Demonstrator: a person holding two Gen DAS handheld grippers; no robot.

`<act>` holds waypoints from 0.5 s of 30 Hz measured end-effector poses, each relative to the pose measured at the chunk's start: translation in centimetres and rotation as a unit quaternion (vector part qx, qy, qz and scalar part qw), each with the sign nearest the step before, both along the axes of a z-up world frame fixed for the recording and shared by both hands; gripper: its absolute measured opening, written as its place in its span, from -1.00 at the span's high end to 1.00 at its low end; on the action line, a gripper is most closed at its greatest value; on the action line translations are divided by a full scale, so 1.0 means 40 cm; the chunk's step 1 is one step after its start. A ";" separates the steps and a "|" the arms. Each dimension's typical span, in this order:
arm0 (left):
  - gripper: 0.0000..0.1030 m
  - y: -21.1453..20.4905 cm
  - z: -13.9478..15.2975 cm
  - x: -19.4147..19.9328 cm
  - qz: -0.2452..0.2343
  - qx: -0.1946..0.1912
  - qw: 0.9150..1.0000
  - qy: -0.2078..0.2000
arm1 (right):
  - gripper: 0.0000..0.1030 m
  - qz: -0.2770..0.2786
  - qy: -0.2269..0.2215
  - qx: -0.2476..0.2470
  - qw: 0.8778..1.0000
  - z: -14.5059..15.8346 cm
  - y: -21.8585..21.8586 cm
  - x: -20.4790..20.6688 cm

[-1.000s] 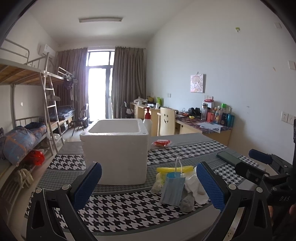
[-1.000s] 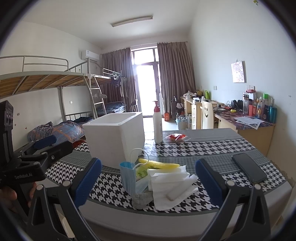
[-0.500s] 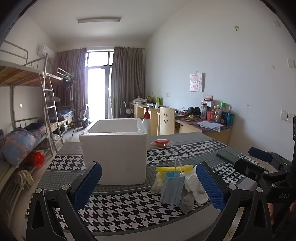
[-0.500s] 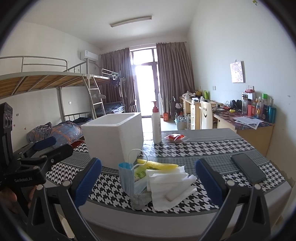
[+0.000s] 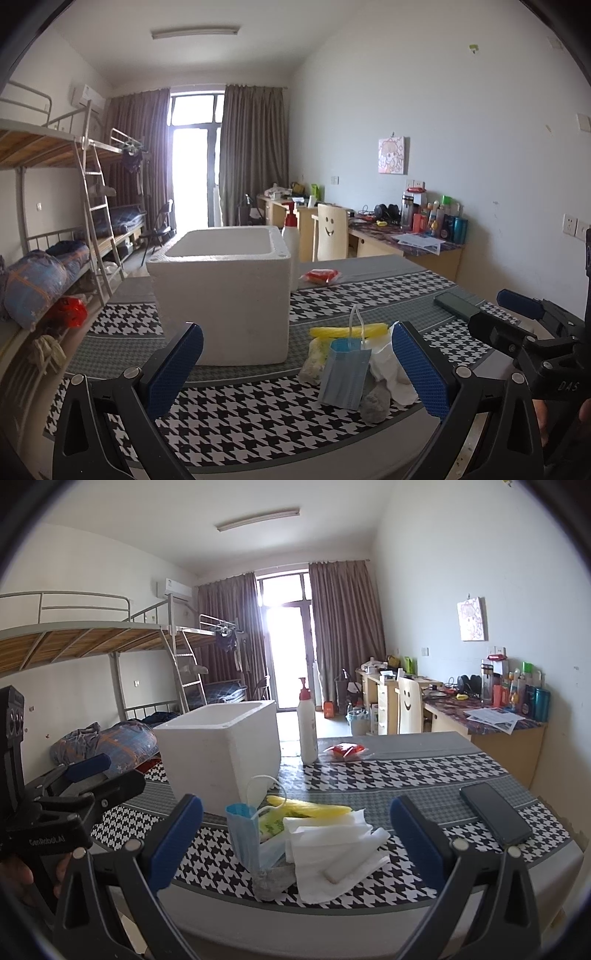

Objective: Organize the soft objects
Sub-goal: 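Move both tools toward the pile of soft items beside the foam box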

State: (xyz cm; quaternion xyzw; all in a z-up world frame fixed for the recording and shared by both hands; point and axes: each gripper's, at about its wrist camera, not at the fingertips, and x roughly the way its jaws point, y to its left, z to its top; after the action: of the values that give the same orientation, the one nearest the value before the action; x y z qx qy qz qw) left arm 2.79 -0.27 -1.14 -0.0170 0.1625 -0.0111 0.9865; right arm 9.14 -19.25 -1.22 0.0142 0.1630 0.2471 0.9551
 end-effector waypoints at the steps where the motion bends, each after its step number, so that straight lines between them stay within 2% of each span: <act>1: -0.98 -0.001 -0.001 0.003 0.000 0.000 1.000 0.001 | -0.99 -0.001 0.002 0.000 1.000 -0.002 -0.001 0.004; 15: -0.98 -0.024 -0.051 0.076 -0.039 0.001 0.998 0.052 | -0.99 -0.017 0.038 -0.009 0.999 -0.043 -0.011 0.068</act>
State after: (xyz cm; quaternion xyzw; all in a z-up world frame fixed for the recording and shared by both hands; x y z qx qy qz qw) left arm 5.82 -1.22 -3.20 -0.0107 0.2145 -0.0483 0.9755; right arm 11.86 -19.70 -2.92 0.0176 0.2015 0.2284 0.9523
